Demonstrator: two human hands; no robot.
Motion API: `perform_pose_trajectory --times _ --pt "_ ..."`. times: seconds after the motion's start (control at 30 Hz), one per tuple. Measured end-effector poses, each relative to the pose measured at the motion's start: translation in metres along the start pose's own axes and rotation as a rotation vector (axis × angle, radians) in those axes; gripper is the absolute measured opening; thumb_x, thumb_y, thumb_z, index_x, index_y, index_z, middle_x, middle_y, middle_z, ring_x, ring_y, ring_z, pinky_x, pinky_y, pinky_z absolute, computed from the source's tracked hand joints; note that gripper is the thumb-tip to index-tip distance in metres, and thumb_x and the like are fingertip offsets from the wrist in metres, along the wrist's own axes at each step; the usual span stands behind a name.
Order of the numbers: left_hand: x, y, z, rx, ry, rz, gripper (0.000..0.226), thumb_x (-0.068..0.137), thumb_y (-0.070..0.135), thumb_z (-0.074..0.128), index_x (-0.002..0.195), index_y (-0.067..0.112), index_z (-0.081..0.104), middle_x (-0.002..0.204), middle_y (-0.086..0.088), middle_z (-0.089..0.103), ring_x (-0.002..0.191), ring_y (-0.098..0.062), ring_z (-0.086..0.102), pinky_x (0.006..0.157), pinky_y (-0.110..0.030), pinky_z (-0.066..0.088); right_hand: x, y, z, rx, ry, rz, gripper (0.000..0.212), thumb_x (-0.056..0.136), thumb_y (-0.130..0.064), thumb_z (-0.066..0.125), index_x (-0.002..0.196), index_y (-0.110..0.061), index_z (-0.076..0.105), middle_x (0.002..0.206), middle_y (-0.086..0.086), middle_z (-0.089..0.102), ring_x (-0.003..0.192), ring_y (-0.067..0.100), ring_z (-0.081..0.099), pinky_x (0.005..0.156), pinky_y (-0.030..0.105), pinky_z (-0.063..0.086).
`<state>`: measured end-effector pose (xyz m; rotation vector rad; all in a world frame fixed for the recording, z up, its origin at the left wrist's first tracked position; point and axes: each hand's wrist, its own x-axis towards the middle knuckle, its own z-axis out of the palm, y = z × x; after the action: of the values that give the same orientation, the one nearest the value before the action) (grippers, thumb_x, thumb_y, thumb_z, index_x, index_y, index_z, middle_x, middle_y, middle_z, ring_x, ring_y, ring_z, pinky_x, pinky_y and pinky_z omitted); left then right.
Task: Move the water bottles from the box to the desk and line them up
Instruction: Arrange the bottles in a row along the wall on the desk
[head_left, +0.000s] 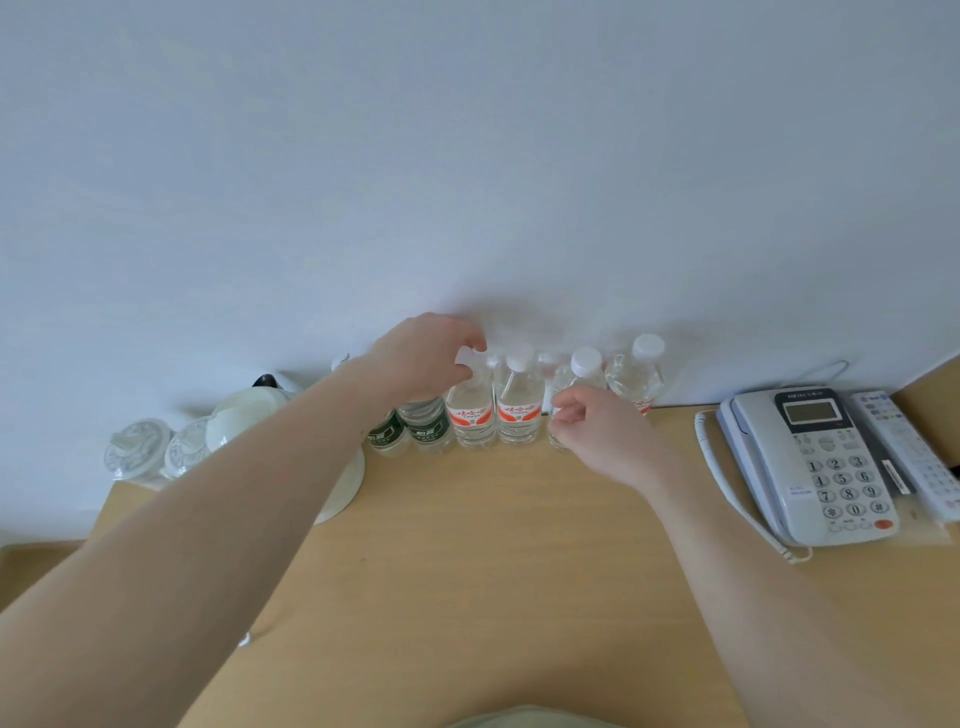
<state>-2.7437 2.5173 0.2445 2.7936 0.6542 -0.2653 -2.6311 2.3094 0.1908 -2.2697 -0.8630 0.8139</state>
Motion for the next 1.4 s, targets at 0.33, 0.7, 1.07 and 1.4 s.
perform_pose_trajectory --times 0.33,0.7,1.07,1.4 --pt "-0.020 -0.049 -0.002 0.107 -0.020 -0.079 0.038 0.095 0.021 0.060 0.132 0.025 0.061 0.128 0.001 0.063 0.116 -0.023 0.058 0.096 -0.036 0.047 0.005 -0.046 0.027 -0.020 -0.060 -0.099 0.032 0.099 -0.026 0.056 0.130 -0.024 0.059 0.115 -0.011 0.063 0.091 0.007 0.060 0.063 0.015 0.042" --pt "-0.019 -0.051 0.003 0.207 -0.006 -0.082 0.041 0.098 0.020 0.054 0.138 0.026 0.060 0.127 -0.006 0.063 0.118 -0.030 0.059 0.093 -0.036 0.050 0.012 -0.060 0.043 -0.053 -0.046 -0.105 0.032 0.098 -0.023 0.056 0.130 -0.023 0.059 0.115 -0.009 0.064 0.098 0.009 0.058 0.064 0.011 0.038" --pt "-0.008 -0.006 0.002 0.232 0.081 0.090 0.046 0.098 0.040 0.060 0.142 0.028 0.050 0.134 0.003 0.057 0.119 -0.025 0.058 0.083 -0.037 0.045 0.002 -0.040 0.029 -0.014 -0.009 -0.038 0.029 0.100 -0.026 0.055 0.129 -0.024 0.060 0.120 -0.007 0.066 0.106 0.010 0.059 0.080 0.025 0.047" --pt "0.008 0.007 0.006 0.202 -0.041 0.049 0.037 0.100 0.028 0.061 0.136 0.022 0.057 0.130 -0.005 0.059 0.116 -0.030 0.058 0.086 -0.036 0.046 0.005 -0.040 0.024 0.007 0.034 -0.068 0.033 0.099 -0.019 0.054 0.132 -0.021 0.056 0.121 -0.008 0.062 0.110 0.012 0.061 0.064 0.014 0.043"
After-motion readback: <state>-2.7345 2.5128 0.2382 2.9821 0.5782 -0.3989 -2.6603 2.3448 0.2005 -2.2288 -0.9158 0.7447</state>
